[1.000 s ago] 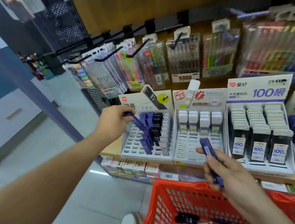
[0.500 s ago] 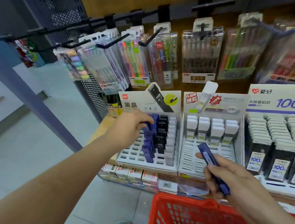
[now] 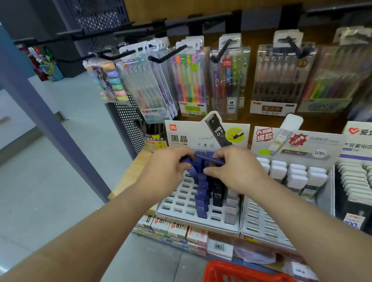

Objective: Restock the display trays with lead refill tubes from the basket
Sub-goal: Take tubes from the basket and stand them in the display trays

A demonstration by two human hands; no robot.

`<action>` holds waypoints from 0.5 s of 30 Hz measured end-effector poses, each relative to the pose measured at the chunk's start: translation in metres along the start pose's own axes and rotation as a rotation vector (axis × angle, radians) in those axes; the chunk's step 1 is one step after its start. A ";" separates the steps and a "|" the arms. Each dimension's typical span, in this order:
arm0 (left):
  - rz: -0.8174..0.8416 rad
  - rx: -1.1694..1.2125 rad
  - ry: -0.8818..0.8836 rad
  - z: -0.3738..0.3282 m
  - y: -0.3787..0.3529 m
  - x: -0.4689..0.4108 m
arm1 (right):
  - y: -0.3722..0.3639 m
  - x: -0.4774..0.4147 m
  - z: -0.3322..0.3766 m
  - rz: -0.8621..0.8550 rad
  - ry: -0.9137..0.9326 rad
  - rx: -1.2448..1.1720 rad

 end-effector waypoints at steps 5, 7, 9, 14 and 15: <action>-0.014 0.017 0.044 0.001 -0.001 -0.001 | 0.010 -0.022 0.003 0.090 -0.051 0.105; -0.031 0.063 0.094 0.001 0.000 0.001 | 0.009 -0.027 0.005 0.108 -0.092 0.102; -0.054 0.086 0.149 0.003 0.003 0.004 | 0.006 -0.031 0.007 0.122 -0.120 0.109; -0.036 0.066 0.174 0.004 0.007 0.003 | 0.006 -0.038 0.008 0.161 -0.166 0.085; -0.029 0.061 0.167 0.005 0.008 0.003 | 0.008 -0.036 0.008 0.168 -0.161 0.081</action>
Point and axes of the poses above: each hand's wrist, its own x-axis away from the middle knuckle, its own y-axis out of the back of the hand, z = x × y, the point moved 1 cm from there along -x, towards the middle knuckle, and after that the axes turned 10 degrees about -z, right-handed, at the moved point
